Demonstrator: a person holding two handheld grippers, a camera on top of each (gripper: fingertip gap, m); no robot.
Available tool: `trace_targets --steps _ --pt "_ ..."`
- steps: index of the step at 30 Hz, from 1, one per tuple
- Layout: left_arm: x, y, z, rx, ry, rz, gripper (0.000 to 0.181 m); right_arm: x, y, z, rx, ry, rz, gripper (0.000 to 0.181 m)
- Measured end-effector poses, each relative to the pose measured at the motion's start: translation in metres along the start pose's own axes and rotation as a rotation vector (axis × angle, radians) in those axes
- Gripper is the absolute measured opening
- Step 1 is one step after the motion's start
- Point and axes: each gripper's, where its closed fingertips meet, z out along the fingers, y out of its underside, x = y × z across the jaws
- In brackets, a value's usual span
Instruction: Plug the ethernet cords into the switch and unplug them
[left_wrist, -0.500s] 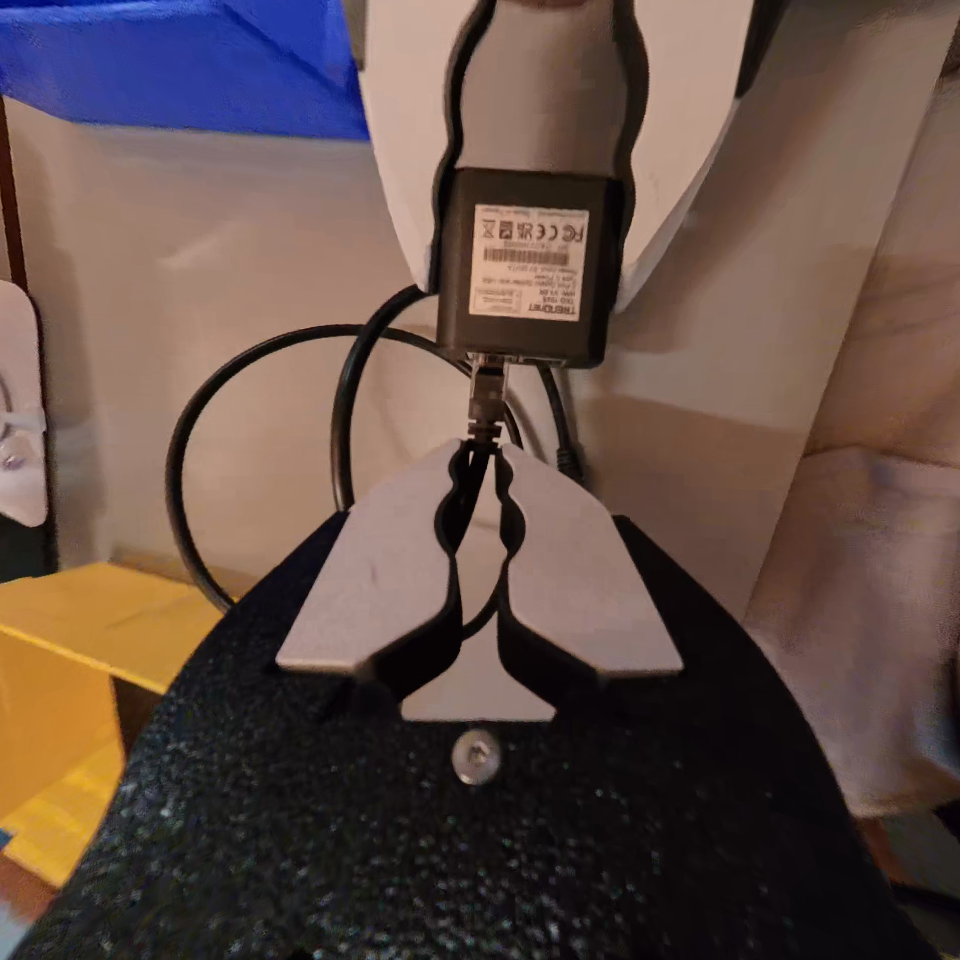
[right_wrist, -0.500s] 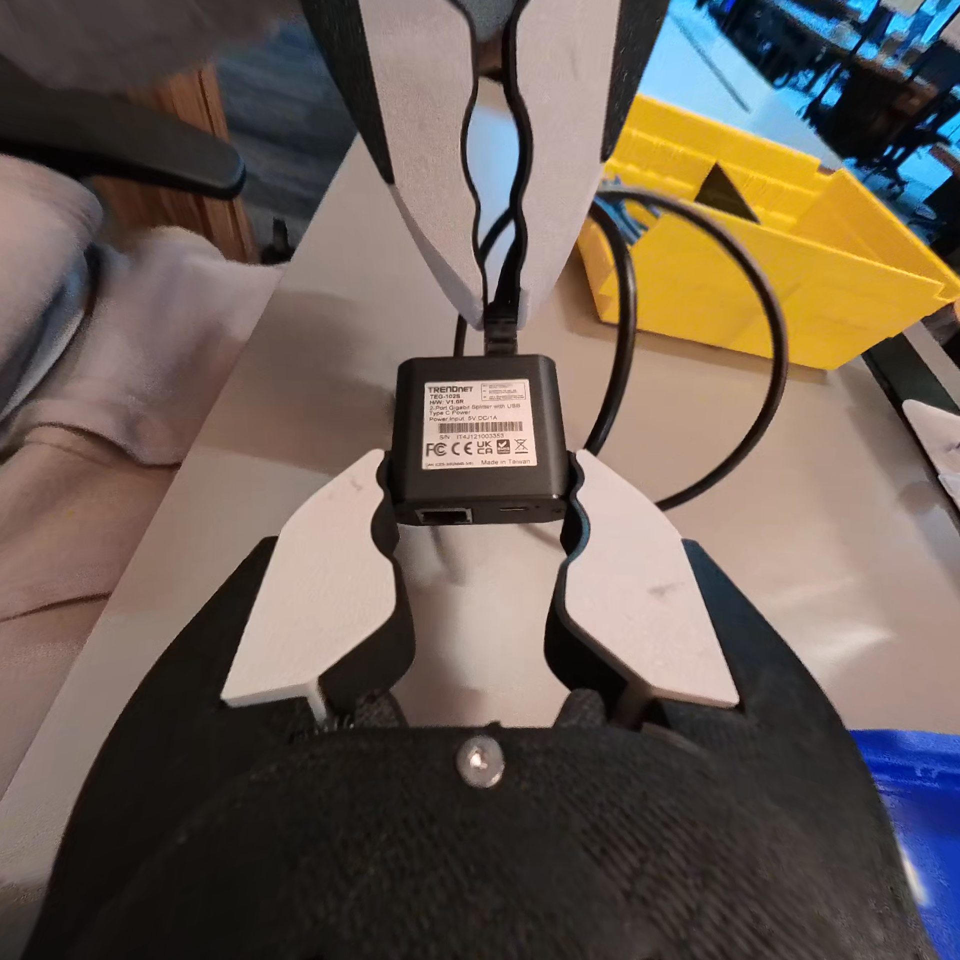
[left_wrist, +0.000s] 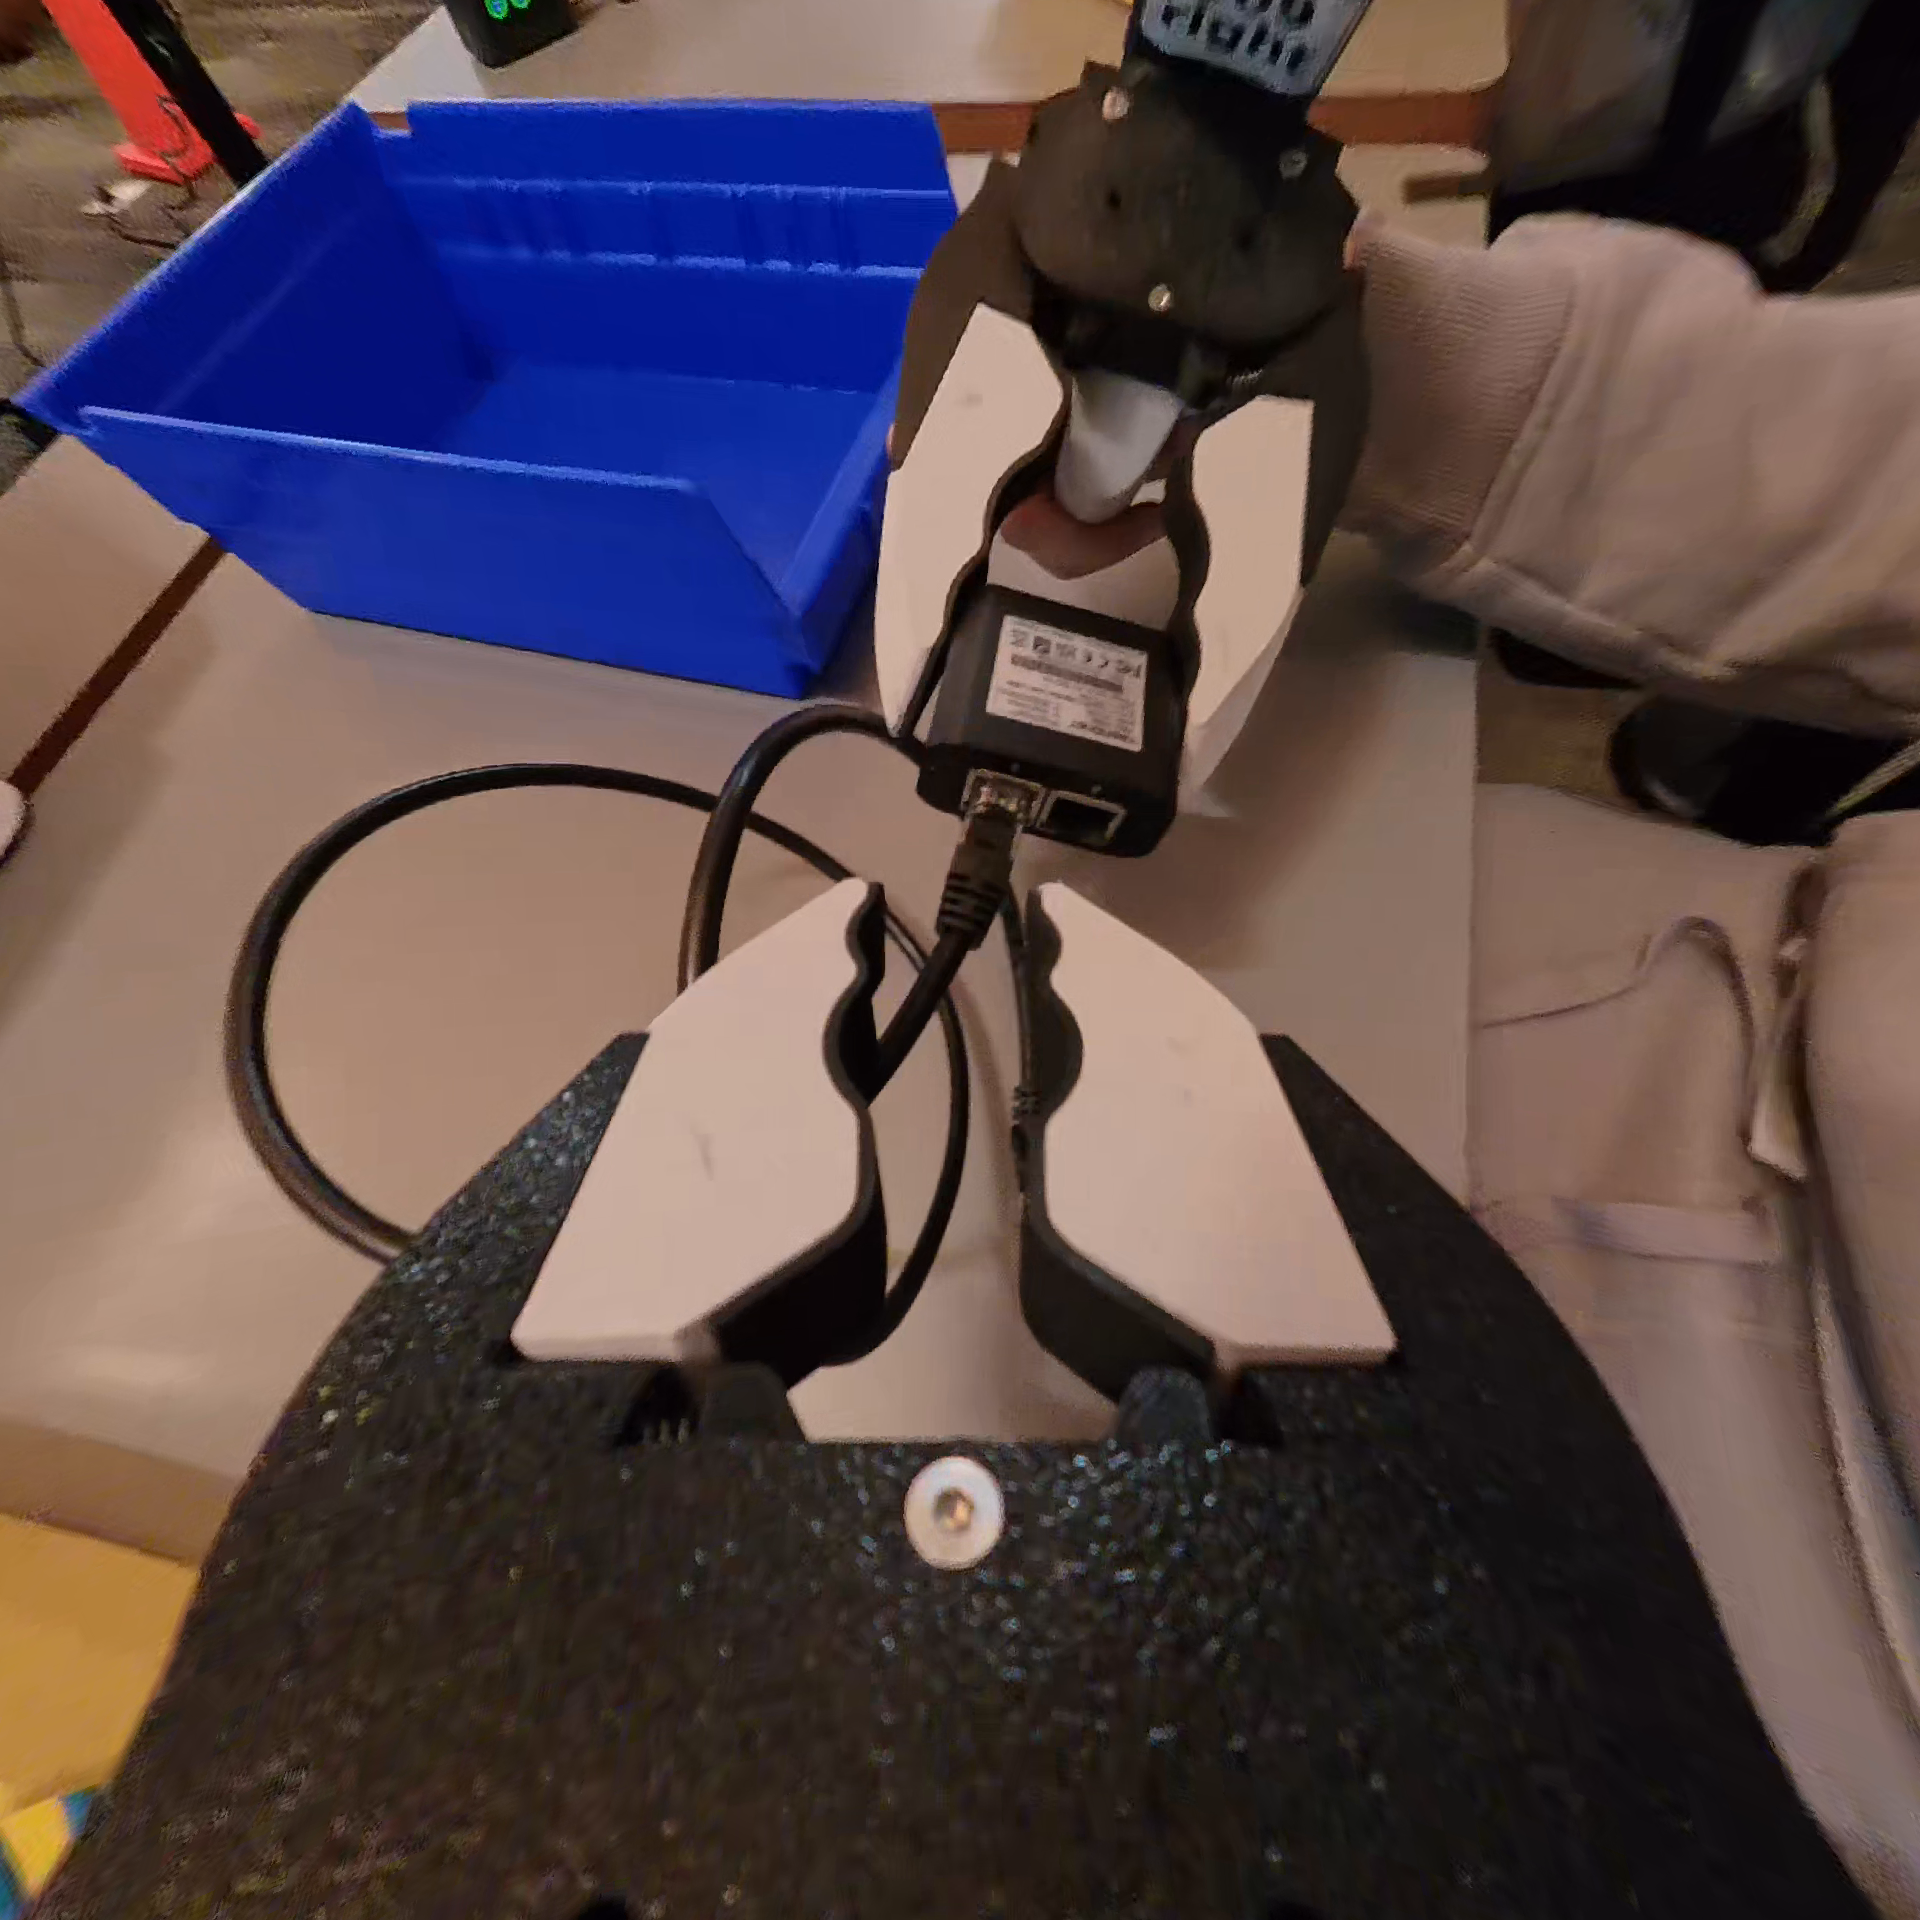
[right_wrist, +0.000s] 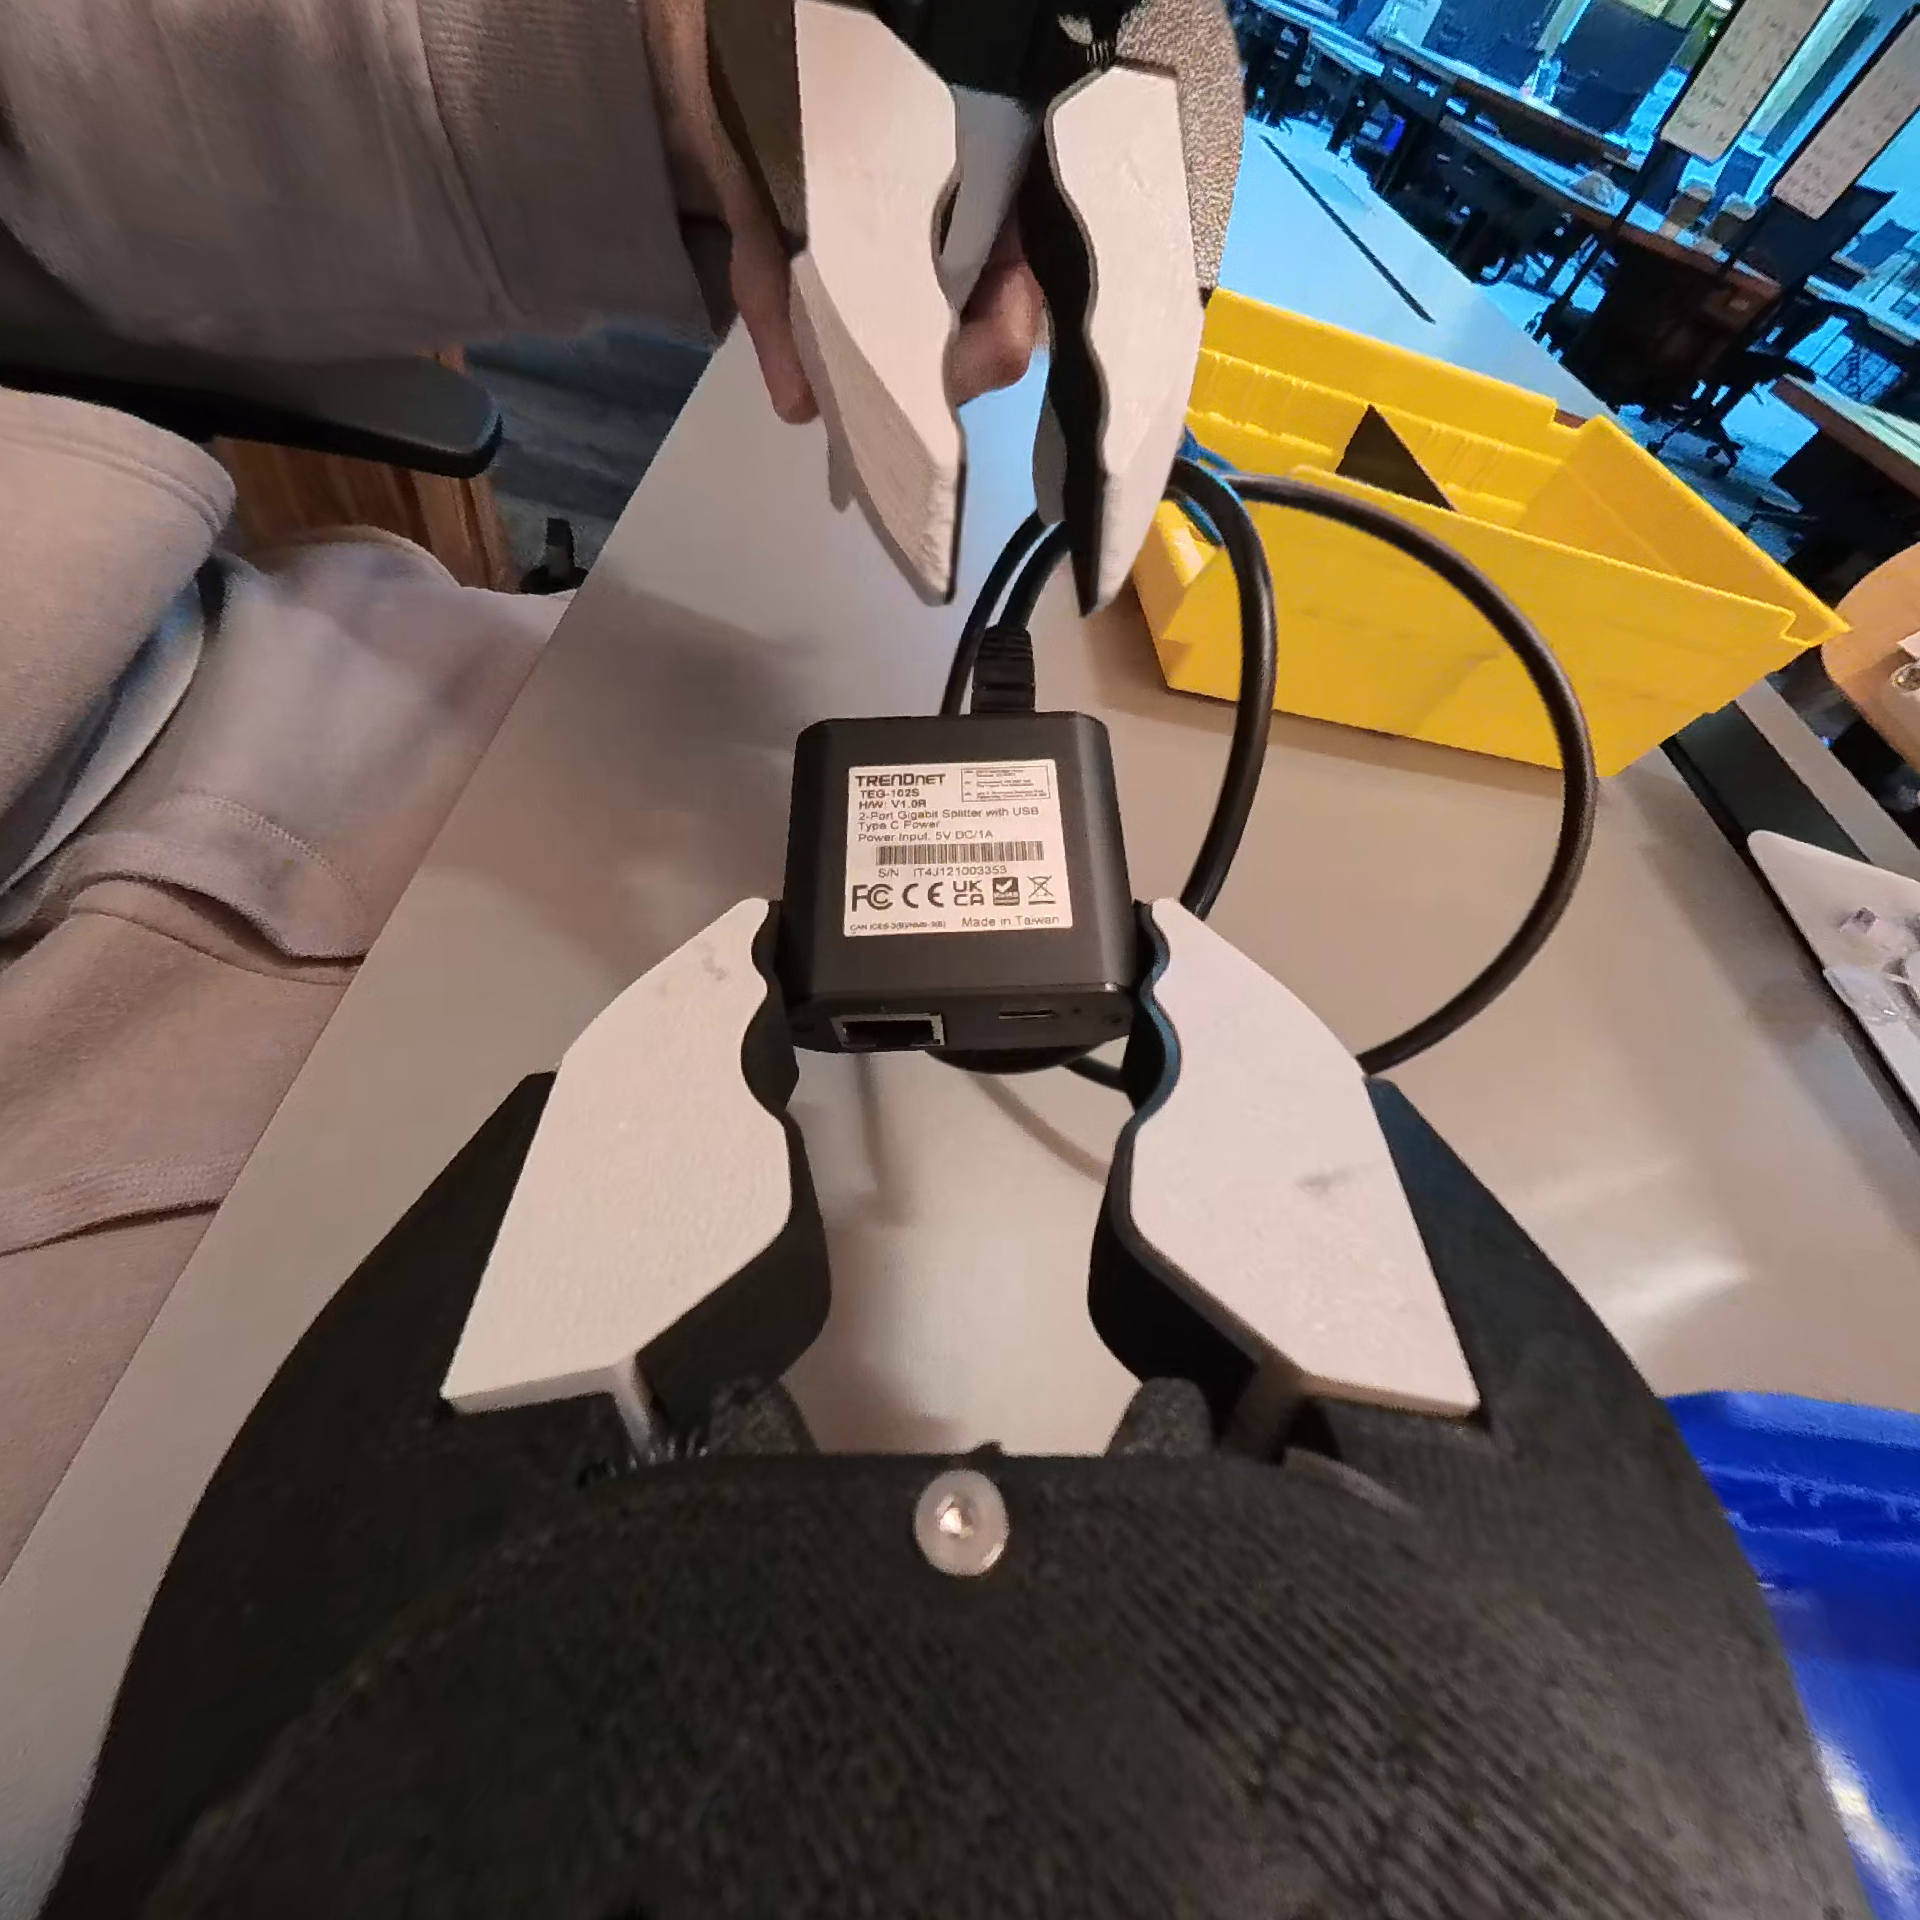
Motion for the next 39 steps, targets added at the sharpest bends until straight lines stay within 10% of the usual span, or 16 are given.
trace_targets --steps 6,30,39 --pt "-0.002 0.032 0.012 -0.206 -0.065 0.147 0.022 -0.003 0.002 0.008 -0.026 -0.012 -0.013 0.062" --pt "-0.003 0.034 0.019 -0.273 -0.065 0.267 0.010 -0.001 0.004 0.019 -0.018 -0.001 -0.033 0.062" --pt "-0.036 -0.028 -0.029 0.100 -0.364 -0.040 0.037 0.024 -0.011 0.000 0.182 0.124 0.067 0.062"
